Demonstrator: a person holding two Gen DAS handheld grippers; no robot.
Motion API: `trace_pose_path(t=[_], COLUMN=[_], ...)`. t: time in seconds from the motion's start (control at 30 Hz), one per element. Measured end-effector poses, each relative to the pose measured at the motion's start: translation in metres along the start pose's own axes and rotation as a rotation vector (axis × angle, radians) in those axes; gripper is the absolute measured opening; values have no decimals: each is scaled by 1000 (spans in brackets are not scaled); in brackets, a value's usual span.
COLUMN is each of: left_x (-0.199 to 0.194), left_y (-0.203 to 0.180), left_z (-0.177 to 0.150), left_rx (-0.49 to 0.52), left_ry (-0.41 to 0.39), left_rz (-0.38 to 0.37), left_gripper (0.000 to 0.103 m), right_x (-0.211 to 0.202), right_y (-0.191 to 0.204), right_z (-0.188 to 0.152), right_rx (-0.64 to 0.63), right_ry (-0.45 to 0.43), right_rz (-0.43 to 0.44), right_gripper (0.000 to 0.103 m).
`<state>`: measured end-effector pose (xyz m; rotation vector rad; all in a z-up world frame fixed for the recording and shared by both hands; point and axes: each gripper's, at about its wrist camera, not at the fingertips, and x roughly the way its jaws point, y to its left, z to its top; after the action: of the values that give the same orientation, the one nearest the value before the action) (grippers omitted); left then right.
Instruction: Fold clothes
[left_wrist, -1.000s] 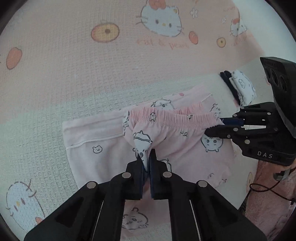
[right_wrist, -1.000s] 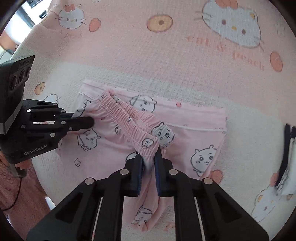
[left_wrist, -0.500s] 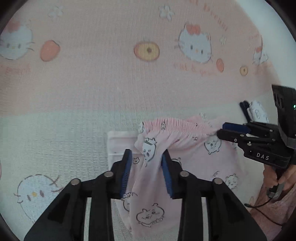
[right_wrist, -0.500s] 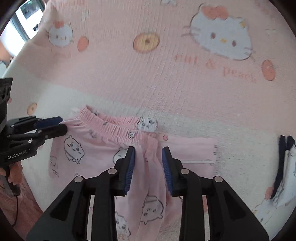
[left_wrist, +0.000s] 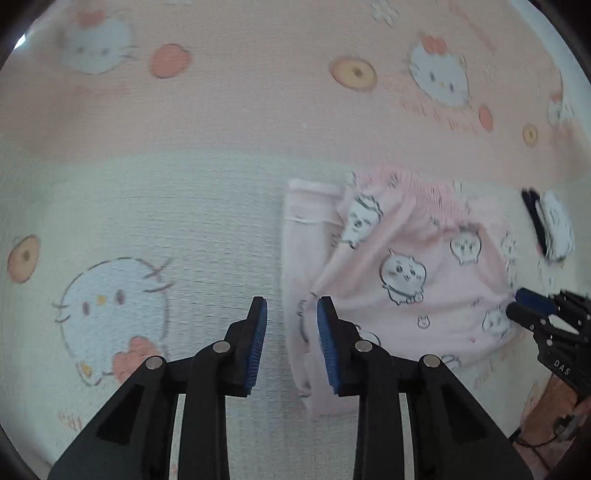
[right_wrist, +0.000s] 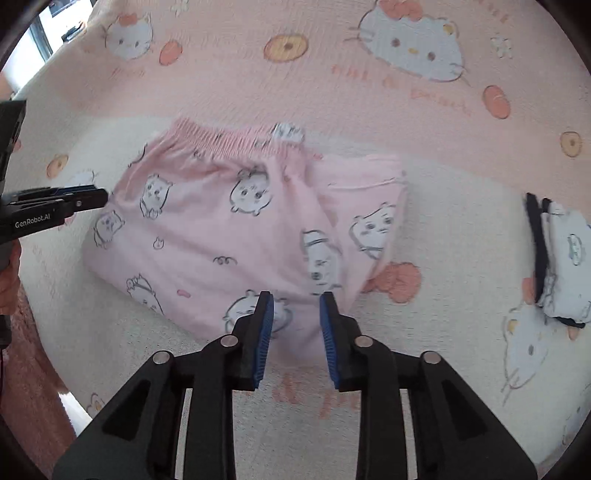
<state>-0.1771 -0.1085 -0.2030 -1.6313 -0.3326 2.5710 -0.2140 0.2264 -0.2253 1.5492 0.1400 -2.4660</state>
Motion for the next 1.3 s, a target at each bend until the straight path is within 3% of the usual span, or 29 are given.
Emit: trace_pose_path(t=[0.07,0.13,0.17,0.23,0.27,0.33,0.47,0.5,0.6,0.63,0.67,0.73,0.9,1.0,1.13,1.2,1.27,1.3], left_x=[-11,-7,2,31,33,21,20,26,38,41,43,45,3,-20,-28,-27,-37,-42], left_y=[9,4,-3,-18,-20,-13,2,5,1,-6,-13,-29,-43,-51,-47,-32,-22,-21], left_z=[-9,-26,-36,-55,-59,-59,-64,-66,-68,-66,-63,-57,-55,-70,-104,-126,-133,-133], left_rx=[-81,-93,-73,0,30,-10,-146,-188,-211,-180,-142,-72,-35,4,44,10,-28,-35], left_ry=[-5,15,36,131,126,102,105,114,90,90,91,95,51,54,165,226,189,162], left_rz=[-86,-91,-68,100,134,149,-75,-121,-165,-158,-137,-88,-119,-134,-120,-53,-13,-18], left_gripper=[31,32,33,33,36,37,39,39,40,36,15,12,11,11,17,18,18,18], right_x=[-16,-14,-5,13,17,2,-24,-19,4,8,7,5,-37,-72,-92,-80,-70,-76], right_y=[3,7,6,5,2,-19,-39,-40,-36,-31,-20,-4,-16,-27,-23,-27,-27,-25], right_z=[-4,-11,-15,-23,-27,-35,-47,-49,-54,-54,-53,-50,-51,-61,-97,-119,-138,-141], right_rx=[11,38,43,52,77,214,340,348,352,327,257,188,272,301,287,299,295,273], right_ry=[-50,-44,0,89,118,89,-2,13,83,83,66,54,11,1,79,178,276,253], right_rz=[59,106,68,-7,-21,33,38,68,96,84,63,80,151,180,139,90,12,-13], right_gripper=[40,44,44,39,44,42,49,60,65,63,56,13,9,9,11,13,15,16])
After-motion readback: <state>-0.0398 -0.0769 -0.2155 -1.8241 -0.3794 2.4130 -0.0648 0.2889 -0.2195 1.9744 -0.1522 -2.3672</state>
